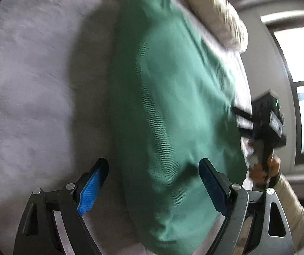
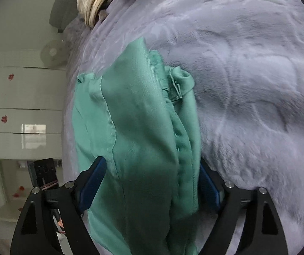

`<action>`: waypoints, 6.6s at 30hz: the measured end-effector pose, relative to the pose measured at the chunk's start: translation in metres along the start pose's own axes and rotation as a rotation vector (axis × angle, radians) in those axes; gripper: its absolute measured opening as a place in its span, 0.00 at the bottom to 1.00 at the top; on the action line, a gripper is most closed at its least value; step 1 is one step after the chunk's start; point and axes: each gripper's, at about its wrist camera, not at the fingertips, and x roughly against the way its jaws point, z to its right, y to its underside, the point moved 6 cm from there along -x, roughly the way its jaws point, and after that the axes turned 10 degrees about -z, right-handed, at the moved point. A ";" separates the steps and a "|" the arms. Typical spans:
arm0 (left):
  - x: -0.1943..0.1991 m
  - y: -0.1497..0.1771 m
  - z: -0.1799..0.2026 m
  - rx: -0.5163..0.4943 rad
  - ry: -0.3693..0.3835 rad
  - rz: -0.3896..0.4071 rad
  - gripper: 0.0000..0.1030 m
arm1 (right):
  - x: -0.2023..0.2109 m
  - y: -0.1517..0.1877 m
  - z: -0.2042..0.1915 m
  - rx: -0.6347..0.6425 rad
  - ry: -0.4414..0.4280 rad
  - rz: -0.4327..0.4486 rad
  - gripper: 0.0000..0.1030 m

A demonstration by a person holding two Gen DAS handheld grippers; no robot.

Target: Fold large clothes

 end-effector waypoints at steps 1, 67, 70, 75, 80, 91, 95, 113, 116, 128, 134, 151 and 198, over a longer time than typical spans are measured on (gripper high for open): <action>-0.006 0.000 0.002 -0.011 0.000 -0.012 0.85 | -0.003 -0.003 -0.003 0.001 -0.021 -0.002 0.84; 0.130 0.140 -0.088 -0.035 -0.518 0.155 0.66 | -0.113 0.081 -0.090 -0.097 0.208 0.077 0.03; 0.146 0.167 -0.074 -0.105 -0.537 0.143 0.66 | -0.096 0.096 -0.104 -0.075 0.232 0.063 0.09; 0.142 0.218 -0.040 -0.198 -0.482 0.068 0.66 | -0.077 0.155 -0.143 0.015 0.214 0.034 0.09; 0.107 0.258 -0.031 -0.243 -0.501 -0.027 0.66 | -0.081 0.204 -0.175 0.092 0.190 -0.024 0.09; 0.097 0.281 -0.067 -0.146 -0.484 -0.004 0.77 | -0.110 0.254 -0.114 -0.026 0.392 -0.117 0.03; 0.090 0.281 -0.065 -0.141 -0.495 -0.007 0.77 | -0.117 0.266 -0.091 -0.062 0.367 -0.122 0.00; 0.106 0.264 -0.052 -0.043 -0.577 0.031 0.77 | -0.102 0.254 -0.117 -0.099 0.398 -0.045 0.05; 0.112 0.262 -0.052 -0.048 -0.590 0.037 0.77 | -0.104 0.255 -0.111 -0.124 0.395 -0.065 0.05; 0.123 0.251 -0.055 -0.005 -0.645 0.040 0.77 | -0.086 0.260 -0.127 -0.100 0.414 -0.044 0.05; 0.132 0.245 -0.053 0.028 -0.650 0.063 0.78 | -0.075 0.256 -0.130 -0.118 0.411 -0.037 0.05; 0.150 0.225 -0.048 0.101 -0.699 0.121 1.00 | -0.066 0.224 -0.185 0.039 0.664 0.034 0.97; 0.149 0.223 -0.044 0.076 -0.761 0.118 1.00 | -0.071 0.223 -0.191 0.077 0.761 0.027 0.97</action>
